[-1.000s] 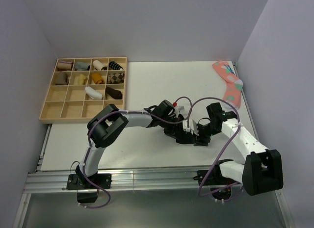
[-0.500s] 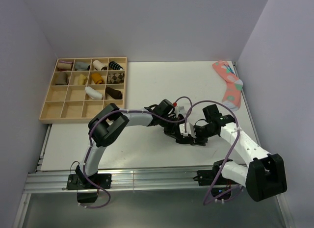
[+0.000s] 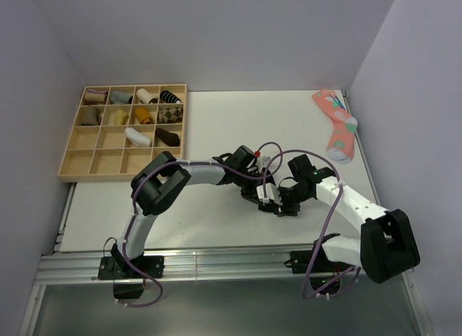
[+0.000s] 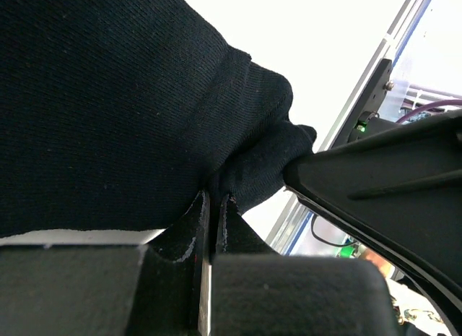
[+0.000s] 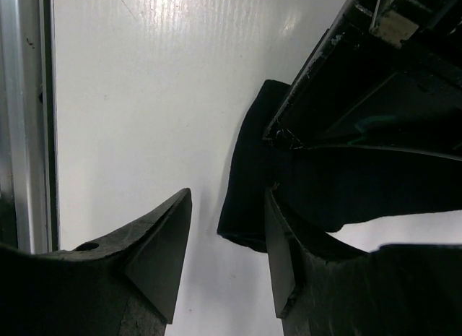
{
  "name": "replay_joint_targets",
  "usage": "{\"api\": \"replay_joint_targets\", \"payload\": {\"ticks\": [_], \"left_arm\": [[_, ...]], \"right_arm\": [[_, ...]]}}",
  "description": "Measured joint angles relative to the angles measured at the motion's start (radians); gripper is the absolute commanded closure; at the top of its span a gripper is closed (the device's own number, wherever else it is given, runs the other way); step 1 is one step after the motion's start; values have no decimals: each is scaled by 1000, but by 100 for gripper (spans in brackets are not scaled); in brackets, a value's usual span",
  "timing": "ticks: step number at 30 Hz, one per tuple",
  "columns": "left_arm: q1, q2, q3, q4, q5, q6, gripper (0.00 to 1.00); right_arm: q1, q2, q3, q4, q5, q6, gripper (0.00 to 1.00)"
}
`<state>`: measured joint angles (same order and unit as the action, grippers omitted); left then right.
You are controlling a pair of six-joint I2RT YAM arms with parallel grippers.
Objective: Roll the socks
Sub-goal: Roll the sock at the center of the board.
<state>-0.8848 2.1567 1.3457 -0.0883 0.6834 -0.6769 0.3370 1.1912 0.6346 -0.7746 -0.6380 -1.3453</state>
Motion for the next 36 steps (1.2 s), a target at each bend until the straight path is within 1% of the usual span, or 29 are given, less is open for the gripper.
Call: {"api": "replay_joint_targets", "payload": {"ticks": [11, 22, 27, 29, 30, 33, 34, 36], "left_arm": [[2, 4, 7, -8, 6, 3, 100], [10, 10, 7, -2, 26, 3, 100], [14, 12, 7, 1, 32, 3, 100], [16, 13, 7, 2, 36, 3, 100], [16, 14, 7, 2, 39, 3, 100], [18, 14, 7, 2, 41, 3, 100], [18, 14, 7, 2, 42, 3, 100], [19, 14, 6, 3, 43, 2, 100]], "right_arm": [[11, 119, 30, 21, 56, 42, 51], [14, 128, 32, 79, 107, 77, 48], [14, 148, 32, 102, 138, 81, 48], [14, 155, 32, 104, 150, 80, 52], [14, 161, 32, 104, 154, 81, 57], [14, 177, 35, 104, 158, 87, 62], [14, 182, 41, 100, 158, 89, 69], [14, 198, 58, 86, 156, 90, 77]]}}
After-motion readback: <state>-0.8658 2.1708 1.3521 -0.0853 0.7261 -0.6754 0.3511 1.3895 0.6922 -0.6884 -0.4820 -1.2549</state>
